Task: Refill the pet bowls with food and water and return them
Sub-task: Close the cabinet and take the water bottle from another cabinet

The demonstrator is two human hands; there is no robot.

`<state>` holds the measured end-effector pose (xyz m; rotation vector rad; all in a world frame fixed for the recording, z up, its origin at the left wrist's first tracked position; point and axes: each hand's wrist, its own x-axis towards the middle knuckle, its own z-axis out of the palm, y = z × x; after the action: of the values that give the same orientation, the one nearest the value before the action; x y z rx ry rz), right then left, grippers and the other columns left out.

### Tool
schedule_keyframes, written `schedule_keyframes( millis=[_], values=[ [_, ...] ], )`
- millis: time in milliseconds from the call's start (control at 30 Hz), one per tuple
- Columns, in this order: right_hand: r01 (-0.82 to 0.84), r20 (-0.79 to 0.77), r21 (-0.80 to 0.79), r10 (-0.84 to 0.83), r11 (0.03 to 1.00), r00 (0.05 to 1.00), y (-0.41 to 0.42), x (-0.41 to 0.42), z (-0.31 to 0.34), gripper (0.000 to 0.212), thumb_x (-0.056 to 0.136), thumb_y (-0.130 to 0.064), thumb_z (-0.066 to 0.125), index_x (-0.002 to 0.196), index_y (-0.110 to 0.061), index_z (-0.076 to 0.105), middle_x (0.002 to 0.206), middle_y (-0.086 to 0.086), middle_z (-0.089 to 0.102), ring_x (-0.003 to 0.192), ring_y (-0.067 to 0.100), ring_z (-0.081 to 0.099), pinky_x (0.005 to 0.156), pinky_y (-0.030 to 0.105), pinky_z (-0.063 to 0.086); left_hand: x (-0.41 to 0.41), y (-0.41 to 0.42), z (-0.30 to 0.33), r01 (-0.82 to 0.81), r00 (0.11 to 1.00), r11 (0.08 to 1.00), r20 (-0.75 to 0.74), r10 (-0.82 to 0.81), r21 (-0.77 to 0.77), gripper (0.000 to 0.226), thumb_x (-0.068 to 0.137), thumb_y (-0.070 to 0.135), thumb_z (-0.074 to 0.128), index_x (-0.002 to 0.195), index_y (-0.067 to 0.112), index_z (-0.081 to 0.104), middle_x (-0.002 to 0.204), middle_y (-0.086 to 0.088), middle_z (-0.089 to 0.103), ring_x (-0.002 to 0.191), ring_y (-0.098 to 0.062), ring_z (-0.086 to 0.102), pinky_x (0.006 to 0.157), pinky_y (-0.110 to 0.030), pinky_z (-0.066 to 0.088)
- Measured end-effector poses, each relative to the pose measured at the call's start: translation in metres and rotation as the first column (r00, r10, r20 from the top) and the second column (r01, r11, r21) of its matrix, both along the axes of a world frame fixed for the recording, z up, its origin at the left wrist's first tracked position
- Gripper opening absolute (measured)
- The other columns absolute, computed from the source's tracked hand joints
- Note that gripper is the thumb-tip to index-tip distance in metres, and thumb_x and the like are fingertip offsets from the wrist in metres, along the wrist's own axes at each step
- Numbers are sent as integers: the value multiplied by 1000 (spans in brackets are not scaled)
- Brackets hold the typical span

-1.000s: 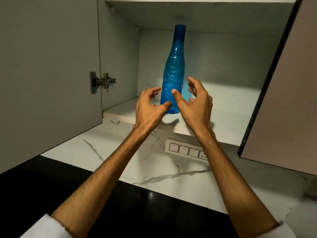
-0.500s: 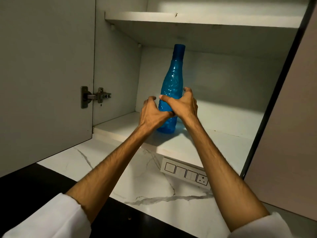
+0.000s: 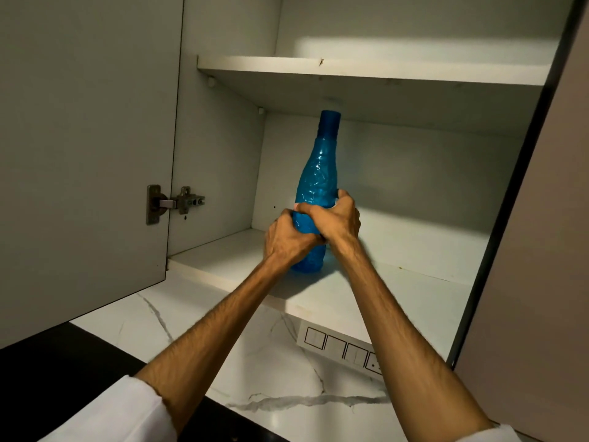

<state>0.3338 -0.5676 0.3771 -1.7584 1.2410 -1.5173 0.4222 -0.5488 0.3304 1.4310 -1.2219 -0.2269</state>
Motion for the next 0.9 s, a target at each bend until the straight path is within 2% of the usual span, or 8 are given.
schedule_keyframes(
  millis=[300, 433, 667, 900],
  values=[
    [-5, 22, -18, 6, 1000, 1000, 13, -1, 3, 69, 68, -39, 95, 125, -21, 60, 109, -6, 67, 95, 18, 68, 89, 41, 62, 0, 16, 0, -17, 1000, 999, -1, 17, -46, 79, 69, 39, 91, 133, 11, 55, 123, -8, 68, 109, -27, 67, 95, -46, 58],
    [3, 20, -41, -3, 999, 1000, 24, -1, 3, 68, 67, -42, 94, 123, -23, 61, 111, -5, 70, 97, 19, 70, 89, 42, 62, 2, 28, 1, -18, 1000, 997, 12, 19, -74, 78, 70, 38, 91, 134, 10, 55, 123, -9, 68, 109, -26, 67, 96, -43, 58],
    [2, 28, -51, -1, 999, 1000, 54, 0, -2, 69, 70, -43, 93, 127, -23, 60, 114, -5, 68, 101, 19, 68, 92, 41, 61, 6, 57, -3, -19, 999, 995, 35, 23, -98, 77, 72, 36, 90, 135, 9, 56, 121, -7, 68, 106, -22, 66, 86, -28, 53],
    [9, 47, -73, -6, 997, 999, 96, 5, -5, 62, 68, -45, 93, 118, -29, 61, 109, -9, 68, 102, 20, 70, 94, 43, 60, 10, 102, -6, -19, 999, 987, 28, 24, -161, 77, 71, 34, 90, 135, 9, 57, 121, -7, 71, 105, -21, 68, 91, -34, 58]
  ],
)
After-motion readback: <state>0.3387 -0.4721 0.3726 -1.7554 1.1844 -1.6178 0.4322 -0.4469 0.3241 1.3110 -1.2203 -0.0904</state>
